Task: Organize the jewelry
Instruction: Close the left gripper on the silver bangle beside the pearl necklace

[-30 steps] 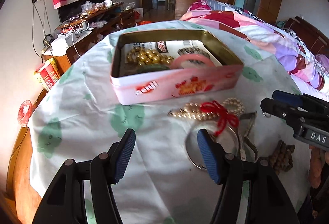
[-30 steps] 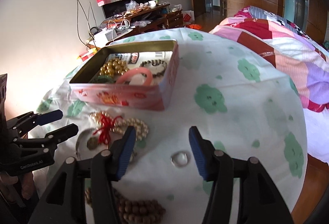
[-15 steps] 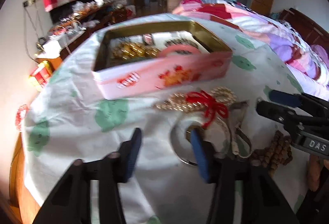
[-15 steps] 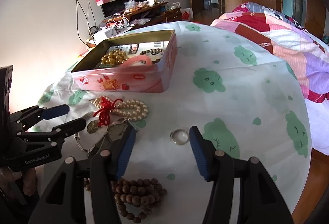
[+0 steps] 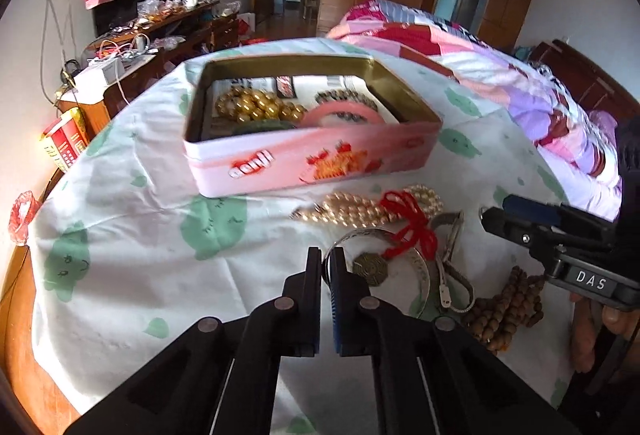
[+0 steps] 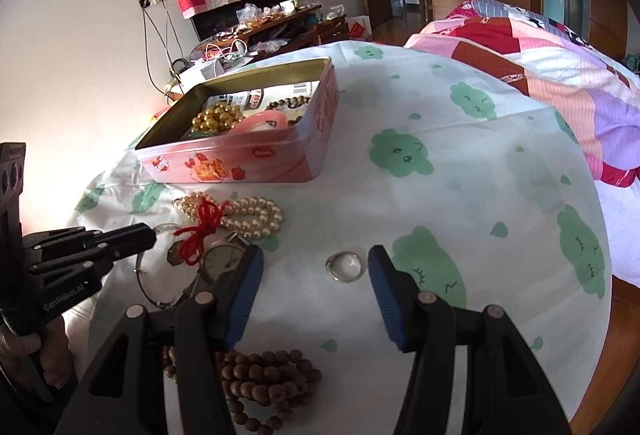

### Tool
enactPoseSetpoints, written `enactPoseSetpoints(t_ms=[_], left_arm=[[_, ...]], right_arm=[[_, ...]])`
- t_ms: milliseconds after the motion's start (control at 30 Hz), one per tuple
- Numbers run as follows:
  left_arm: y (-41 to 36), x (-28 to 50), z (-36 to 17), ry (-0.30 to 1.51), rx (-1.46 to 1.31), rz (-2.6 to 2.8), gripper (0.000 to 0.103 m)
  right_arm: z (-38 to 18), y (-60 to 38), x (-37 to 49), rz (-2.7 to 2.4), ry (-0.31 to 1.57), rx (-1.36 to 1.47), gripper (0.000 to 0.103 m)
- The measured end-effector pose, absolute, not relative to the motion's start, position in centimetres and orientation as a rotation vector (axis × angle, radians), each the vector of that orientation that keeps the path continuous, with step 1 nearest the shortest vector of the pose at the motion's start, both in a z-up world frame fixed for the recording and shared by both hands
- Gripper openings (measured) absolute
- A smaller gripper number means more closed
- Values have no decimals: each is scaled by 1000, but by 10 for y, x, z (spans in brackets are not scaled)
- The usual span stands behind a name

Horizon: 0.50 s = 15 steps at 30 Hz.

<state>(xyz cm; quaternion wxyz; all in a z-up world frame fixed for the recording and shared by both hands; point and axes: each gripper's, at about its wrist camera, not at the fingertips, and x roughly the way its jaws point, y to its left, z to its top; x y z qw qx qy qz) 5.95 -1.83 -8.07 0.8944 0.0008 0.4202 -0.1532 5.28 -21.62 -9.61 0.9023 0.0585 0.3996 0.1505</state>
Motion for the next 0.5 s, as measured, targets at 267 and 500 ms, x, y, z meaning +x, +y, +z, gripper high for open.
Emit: enactPoseSetpoints(t_ms=[267,500], left_arm=[[-7,64,-81,870,-12,-280,3],[-5,53,-57,794,-55,-327,3]], right_arm=[[-93,-224,52,286,807,161,57],[-94,-220,53,296,814,144,57]])
